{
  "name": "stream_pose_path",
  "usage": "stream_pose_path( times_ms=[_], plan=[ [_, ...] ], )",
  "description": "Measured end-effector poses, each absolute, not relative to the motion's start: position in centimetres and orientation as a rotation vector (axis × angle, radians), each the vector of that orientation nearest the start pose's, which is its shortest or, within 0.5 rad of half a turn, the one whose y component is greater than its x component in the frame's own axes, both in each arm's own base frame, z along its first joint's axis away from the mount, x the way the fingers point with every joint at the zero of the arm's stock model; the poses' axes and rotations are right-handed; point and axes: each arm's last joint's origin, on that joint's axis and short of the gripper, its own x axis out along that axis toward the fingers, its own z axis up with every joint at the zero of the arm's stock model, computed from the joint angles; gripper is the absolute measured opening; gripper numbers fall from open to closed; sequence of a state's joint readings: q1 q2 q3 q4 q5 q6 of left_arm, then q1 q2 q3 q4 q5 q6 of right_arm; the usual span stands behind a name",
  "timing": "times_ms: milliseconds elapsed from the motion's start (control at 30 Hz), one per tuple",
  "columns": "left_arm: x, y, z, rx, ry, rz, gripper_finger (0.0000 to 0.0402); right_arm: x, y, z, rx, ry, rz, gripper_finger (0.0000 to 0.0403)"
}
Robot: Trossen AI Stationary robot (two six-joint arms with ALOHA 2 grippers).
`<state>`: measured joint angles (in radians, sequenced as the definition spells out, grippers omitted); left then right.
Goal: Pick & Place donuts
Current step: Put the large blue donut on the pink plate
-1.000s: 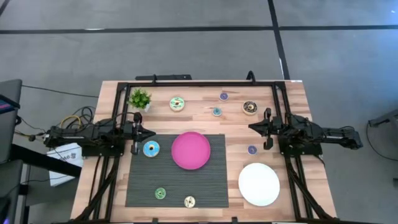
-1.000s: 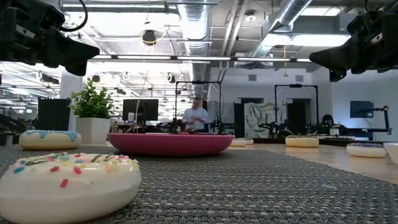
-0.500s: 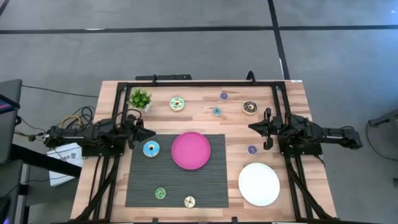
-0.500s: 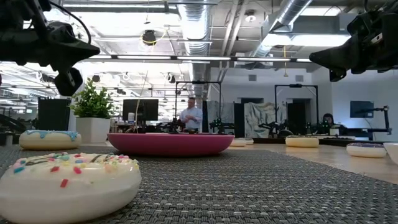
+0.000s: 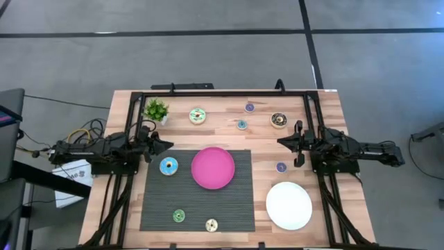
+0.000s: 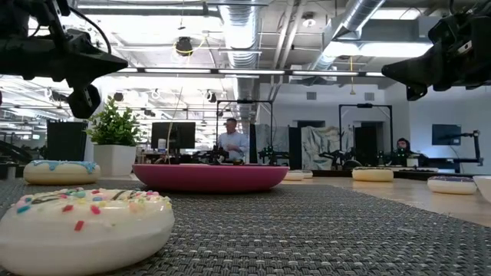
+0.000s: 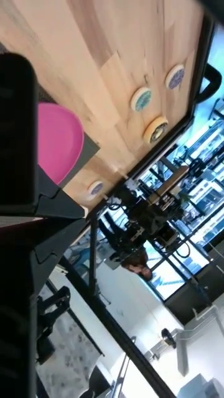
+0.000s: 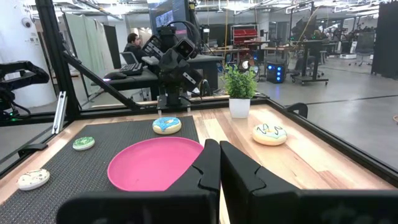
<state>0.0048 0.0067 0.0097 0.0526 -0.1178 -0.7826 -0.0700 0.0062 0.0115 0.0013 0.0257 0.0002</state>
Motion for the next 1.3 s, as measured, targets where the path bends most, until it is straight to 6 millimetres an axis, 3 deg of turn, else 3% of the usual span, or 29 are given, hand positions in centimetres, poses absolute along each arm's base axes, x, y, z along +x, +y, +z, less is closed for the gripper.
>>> stream_pose_path(
  times_ms=[333, 733, 1033, 1300],
  plan=[
    [9.7, 0.5, 17.2, -0.797, -0.133, 0.143, 0.0000, 9.7, -0.8, 16.7, 0.000, -0.007, -0.096, 0.0000],
    [9.5, 0.8, 17.8, -0.656, -0.157, 0.238, 0.0000, 9.7, -0.8, 16.7, 0.000, -0.007, -0.095, 0.0000],
    [9.4, 1.2, 22.7, -0.479, -0.190, 0.368, 0.0000, 9.7, -0.8, 16.7, 0.000, -0.007, -0.096, 0.0000],
    [10.9, 1.1, 27.3, -0.418, 0.064, 0.420, 0.0000, 9.7, -0.8, 16.7, 0.000, -0.007, -0.095, 0.0000]
  ],
)
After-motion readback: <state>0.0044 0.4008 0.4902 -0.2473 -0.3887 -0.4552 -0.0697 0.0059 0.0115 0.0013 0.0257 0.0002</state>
